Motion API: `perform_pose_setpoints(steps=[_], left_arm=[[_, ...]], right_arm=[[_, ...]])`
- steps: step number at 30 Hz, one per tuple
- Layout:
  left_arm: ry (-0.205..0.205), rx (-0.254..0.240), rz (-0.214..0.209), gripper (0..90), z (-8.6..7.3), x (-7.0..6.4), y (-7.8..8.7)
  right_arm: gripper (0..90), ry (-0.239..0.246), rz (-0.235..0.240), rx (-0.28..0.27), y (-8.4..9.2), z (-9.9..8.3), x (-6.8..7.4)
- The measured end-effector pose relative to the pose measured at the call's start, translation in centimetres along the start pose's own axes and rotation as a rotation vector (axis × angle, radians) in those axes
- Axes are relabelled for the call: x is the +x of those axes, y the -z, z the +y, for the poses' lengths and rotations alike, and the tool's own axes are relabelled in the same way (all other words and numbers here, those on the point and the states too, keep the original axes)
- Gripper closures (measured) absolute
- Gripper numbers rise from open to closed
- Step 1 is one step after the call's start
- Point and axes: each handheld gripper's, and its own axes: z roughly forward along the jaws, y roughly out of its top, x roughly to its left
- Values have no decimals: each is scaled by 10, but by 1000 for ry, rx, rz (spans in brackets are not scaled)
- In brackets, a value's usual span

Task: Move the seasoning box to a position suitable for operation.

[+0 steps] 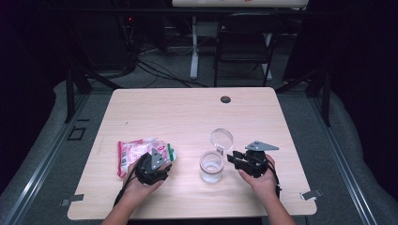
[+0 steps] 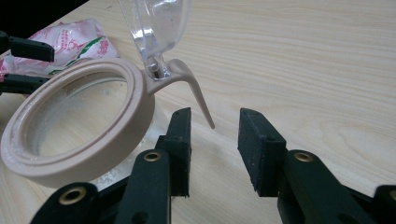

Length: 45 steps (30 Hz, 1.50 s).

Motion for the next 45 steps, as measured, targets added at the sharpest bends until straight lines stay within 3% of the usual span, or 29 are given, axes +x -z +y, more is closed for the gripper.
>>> perform_pose_setpoints(steps=[11, 17, 21, 28, 32, 45], left_arm=[[-41, 64, 77, 479, 5, -1, -22], [-26, 91, 121, 491, 5, 3, -33], [-15, 79, 128, 574, 5, 6, -34], [-2, 99, 125, 608, 3, 9, -37], [12, 96, 128, 689, 3, 12, -37], [136, 67, 45, 843, 0, 31, -33]], right_arm=[[642, 5, -26, -16, 13, -7, -3], [641, 3, -39, -22, 19, -11, -4], [637, -4, -45, -35, 21, -11, -5], [637, 4, -45, -34, 21, -11, -4], [637, 3, -43, -36, 21, -11, -4], [638, 1, -46, -42, 23, -11, -4]])
